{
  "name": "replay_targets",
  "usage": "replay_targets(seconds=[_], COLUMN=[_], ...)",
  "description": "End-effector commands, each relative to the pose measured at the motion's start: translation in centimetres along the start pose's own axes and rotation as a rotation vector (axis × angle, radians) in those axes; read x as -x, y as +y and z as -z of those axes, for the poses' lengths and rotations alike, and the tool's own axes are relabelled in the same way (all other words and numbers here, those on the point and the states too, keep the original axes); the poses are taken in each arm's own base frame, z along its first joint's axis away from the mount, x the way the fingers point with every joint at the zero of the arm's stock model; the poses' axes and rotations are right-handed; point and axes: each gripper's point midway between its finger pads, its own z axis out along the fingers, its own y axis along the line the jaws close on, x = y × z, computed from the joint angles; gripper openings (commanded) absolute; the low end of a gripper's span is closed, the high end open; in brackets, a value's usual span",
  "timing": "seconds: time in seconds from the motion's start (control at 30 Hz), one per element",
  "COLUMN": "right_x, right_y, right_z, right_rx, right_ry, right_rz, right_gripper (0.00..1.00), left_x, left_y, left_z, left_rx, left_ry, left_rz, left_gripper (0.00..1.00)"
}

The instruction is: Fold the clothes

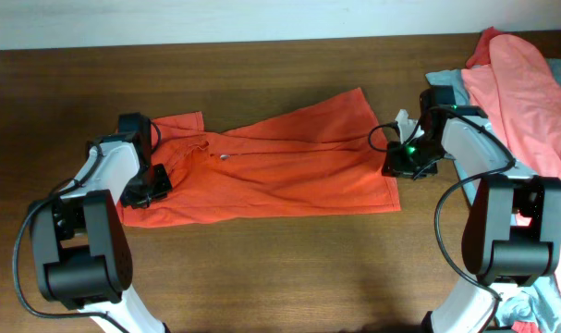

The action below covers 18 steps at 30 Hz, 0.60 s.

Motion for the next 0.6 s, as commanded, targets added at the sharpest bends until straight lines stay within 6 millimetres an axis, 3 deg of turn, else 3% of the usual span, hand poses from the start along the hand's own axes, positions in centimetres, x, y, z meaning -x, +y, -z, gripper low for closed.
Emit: replay_targets(seconds=[0.0, 0.2, 0.27, 0.43, 0.57], right_x=[-1.3, -4.8, -7.3, -11.1, -13.4], right_y=[0.4, -0.3, -2.1, -6.4, -7.7], right_z=[-0.6, -3.6, -5.2, -4.6, -4.2], right_rx=[0.042, 0.048, -0.029, -0.314, -0.372], right_ry=[0.036, 0.119, 0.187, 0.290, 0.346], right_rz=[0.001, -0.027, -0.061, -0.240, -0.309], right_gripper=[0.31, 0.31, 0.30, 0.26, 0.25], left_x=[-3.8, -4.3, -4.7, -5.8, -7.1], left_y=[1.6, 1.7, 1.9, 3.2, 3.9], left_z=[-3.6, -3.5, -3.4, -3.1, -2.6], left_rx=[0.072, 0.077, 0.084, 0.150, 0.182], left_ry=[0.155, 0.173, 0.193, 0.233, 0.289], left_rz=[-0.020, -0.024, -0.028, -0.045, -0.058], left_gripper=[0.30, 0.31, 0.31, 0.31, 0.31])
